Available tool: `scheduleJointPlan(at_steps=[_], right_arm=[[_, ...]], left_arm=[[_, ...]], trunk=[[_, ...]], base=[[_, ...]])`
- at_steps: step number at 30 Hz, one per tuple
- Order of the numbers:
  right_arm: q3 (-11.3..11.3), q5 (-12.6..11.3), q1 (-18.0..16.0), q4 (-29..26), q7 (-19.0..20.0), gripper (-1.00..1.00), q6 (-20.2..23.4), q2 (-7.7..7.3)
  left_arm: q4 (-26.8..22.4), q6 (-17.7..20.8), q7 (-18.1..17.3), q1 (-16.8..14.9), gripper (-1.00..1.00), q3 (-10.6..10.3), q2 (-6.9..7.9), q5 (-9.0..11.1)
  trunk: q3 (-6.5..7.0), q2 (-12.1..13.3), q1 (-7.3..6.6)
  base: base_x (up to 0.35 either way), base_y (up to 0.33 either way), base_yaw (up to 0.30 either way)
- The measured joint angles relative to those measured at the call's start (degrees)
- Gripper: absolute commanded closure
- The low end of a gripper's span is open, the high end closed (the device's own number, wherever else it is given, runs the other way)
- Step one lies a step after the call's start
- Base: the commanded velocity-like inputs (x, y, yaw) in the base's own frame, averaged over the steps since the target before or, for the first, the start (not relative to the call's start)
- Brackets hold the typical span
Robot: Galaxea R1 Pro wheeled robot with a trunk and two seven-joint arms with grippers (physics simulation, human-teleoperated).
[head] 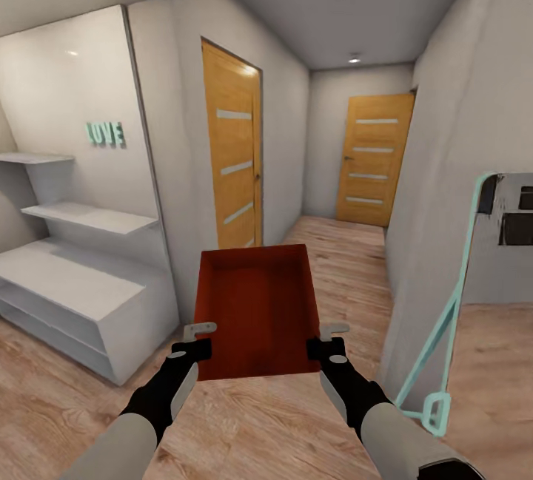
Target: Move the two storage containers from the living room to the garage. In the garage, place one container on the floor and stack the other container on top of it (either order is fine).
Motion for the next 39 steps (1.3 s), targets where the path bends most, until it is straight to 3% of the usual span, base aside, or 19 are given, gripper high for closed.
scheduleJointPlan(at_steps=[13, 39], right_arm=[[-0.13, 0.11, 0.0, -0.04, 0.06, 1.0, -0.01, 0.0], [-0.18, 0.18, -0.01, -0.08, 0.06, 1.0, 0.05, 0.0]], left_arm=[[-0.05, -0.02, 0.08, 0.0, 1.0, -0.11, 0.0, 0.12], [-0.02, -0.04, 0.1, -0.02, 1.0, -0.12, -0.01, 0.18]], trunk=[[0.01, 0.0, 0.0], [0.33, -0.03, 0.0]], base=[[0.323, 0.095, -0.018], [0.323, 0.095, -0.238]])
